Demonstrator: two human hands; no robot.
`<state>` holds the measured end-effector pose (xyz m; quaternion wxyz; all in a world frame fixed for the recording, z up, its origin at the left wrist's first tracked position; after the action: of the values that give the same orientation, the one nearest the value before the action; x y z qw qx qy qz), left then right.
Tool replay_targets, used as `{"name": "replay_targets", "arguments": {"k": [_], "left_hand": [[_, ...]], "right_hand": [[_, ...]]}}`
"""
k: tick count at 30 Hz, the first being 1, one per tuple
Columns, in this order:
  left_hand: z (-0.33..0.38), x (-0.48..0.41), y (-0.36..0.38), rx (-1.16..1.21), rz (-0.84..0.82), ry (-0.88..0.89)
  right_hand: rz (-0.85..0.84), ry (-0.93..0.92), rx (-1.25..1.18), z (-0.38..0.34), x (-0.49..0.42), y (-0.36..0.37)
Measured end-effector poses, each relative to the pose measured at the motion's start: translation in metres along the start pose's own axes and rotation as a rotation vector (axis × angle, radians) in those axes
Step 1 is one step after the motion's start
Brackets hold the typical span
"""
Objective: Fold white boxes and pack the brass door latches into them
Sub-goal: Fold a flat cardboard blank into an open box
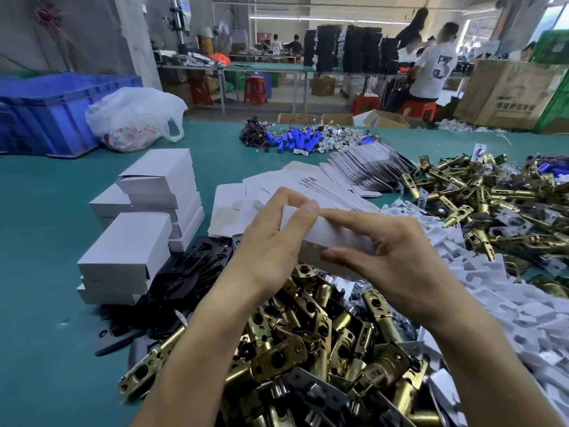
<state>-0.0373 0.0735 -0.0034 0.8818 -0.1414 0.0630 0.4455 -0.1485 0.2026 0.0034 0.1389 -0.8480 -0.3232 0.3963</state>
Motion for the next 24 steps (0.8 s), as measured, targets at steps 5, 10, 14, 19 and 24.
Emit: {"name": "replay_targets", "arguments": {"k": [5,10,14,19,24], "left_hand": [[0.001,-0.001,0.000,0.048,0.056,0.051],[-0.002,-0.002,0.000,0.089,0.300,0.181],[-0.001,0.000,0.002,0.058,0.377,0.378],[-0.003,0.006,0.010,0.012,0.189,0.408],[-0.010,0.003,0.003,-0.176,-0.070,0.247]], "right_hand": [[0.038,0.024,-0.003,0.002,0.001,0.005],[0.148,0.294,0.085,0.010,-0.001,0.000],[0.142,0.703,-0.198,0.016,-0.003,-0.002],[0.214,0.881,-0.683,0.014,-0.005,0.003],[0.270,0.791,-0.751,0.023,-0.005,-0.007]]}}
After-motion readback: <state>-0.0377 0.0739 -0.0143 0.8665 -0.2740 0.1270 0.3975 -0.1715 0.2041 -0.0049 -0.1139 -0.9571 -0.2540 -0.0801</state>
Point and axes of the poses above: each hand's wrist, its own x-axis away from the middle knuckle, its own y-axis out of the palm, z = x × y, the point moved 1 cm from there along -x, towards the middle knuckle, and after that the axes turned 13 degrees about z, right-handed, at the moved point
